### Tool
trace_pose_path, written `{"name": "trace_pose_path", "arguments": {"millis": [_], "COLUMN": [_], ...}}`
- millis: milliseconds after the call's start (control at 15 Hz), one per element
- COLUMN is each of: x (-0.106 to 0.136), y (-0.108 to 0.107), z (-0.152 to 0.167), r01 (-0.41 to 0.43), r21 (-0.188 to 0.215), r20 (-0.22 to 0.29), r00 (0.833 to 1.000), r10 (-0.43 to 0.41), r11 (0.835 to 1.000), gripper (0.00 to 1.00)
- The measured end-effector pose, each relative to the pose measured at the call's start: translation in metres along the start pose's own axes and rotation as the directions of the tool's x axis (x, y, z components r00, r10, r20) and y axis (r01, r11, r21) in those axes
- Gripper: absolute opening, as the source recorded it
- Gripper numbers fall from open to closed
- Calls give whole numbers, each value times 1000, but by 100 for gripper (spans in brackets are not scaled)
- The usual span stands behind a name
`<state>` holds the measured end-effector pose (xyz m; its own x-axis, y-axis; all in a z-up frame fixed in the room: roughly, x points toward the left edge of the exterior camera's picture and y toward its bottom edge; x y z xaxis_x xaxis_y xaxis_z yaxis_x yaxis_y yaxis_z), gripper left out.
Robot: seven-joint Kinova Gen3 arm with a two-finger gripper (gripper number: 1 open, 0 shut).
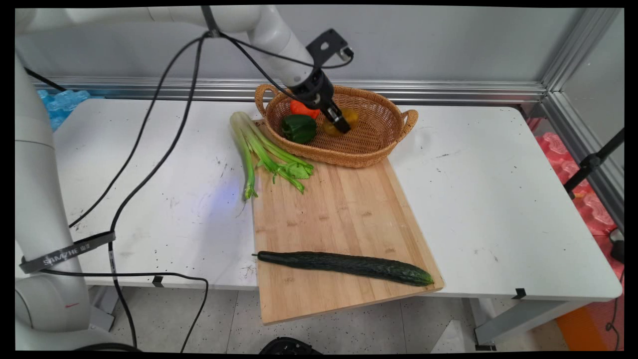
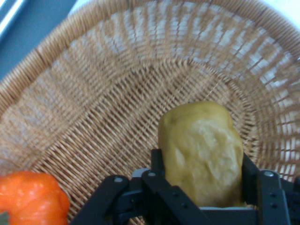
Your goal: Place the picked object on the cutting board
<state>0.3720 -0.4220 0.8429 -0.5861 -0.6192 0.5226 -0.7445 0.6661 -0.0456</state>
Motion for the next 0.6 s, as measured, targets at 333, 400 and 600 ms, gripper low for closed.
{"name": "trace_pose_path", "arguments": {"millis": [333, 400, 600], "x": [8, 8, 6], "y": [16, 20, 33], "z": [-56, -65, -86], "r01": [-85, -105, -169], "r21": [-7, -15, -41], "r20": [-40, -46, -59], "r00": [996, 994, 984], "r10": [85, 104, 166], "r11": [996, 994, 985], "gripper": [0, 0, 0]}}
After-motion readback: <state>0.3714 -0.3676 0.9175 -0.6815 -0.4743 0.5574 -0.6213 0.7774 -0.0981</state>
